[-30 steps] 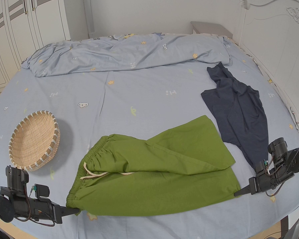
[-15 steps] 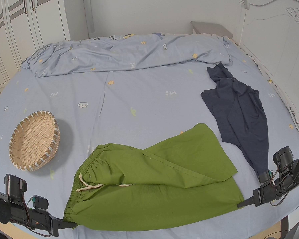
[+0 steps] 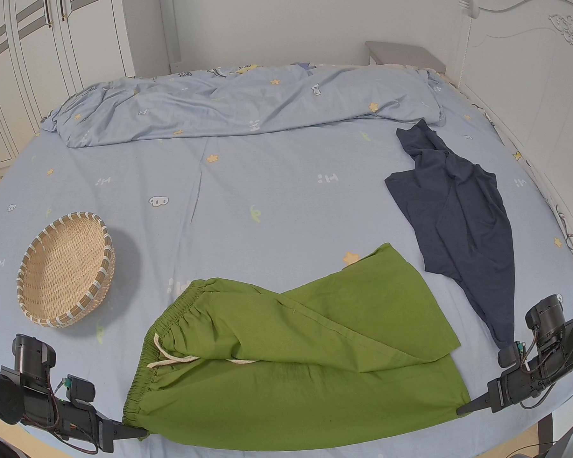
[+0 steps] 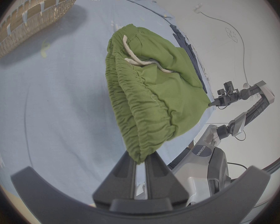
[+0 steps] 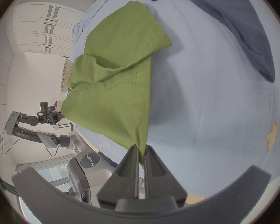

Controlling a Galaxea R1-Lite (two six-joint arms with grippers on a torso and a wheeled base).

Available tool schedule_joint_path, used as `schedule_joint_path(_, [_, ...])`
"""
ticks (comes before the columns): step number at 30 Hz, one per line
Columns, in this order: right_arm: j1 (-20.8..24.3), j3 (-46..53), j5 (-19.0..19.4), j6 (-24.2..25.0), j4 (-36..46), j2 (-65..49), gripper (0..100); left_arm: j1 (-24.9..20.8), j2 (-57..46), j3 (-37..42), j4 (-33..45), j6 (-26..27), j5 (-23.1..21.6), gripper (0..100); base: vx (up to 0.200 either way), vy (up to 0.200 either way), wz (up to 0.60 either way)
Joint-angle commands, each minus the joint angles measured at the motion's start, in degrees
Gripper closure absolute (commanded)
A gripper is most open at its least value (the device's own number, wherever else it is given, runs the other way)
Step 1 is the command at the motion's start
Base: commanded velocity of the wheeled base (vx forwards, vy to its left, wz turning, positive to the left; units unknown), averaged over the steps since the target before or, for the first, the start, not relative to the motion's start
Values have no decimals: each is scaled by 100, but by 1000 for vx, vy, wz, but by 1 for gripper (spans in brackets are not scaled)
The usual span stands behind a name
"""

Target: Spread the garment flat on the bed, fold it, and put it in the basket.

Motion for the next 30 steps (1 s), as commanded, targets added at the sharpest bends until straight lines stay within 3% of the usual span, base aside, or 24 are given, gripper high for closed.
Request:
schedule_joint_path(1, [42, 96, 10, -4, 0, -11, 100, -9, 133, -20, -10, -1, -5, 100, 0, 0, 0])
schedule_joint_path(10, [33, 325, 1, -4, -527, 182, 100, 26, 467, -169, -37, 52, 30, 100, 0, 0, 0])
schedule_joint_path(22, [51, 377, 1, -4, -580, 279, 100, -1, 599, -169, -63, 60, 39, 100, 0, 0, 0])
schedule_joint_path(23, [60, 386, 1, -4, -580, 287, 0, -9, 599, -169, -63, 60, 39, 0, 0, 0, 0])
schedule_joint_path(30, [209, 421, 10, 4, -589, 261, 0, 8, 529, -178, -63, 52, 30, 0, 0, 0, 0])
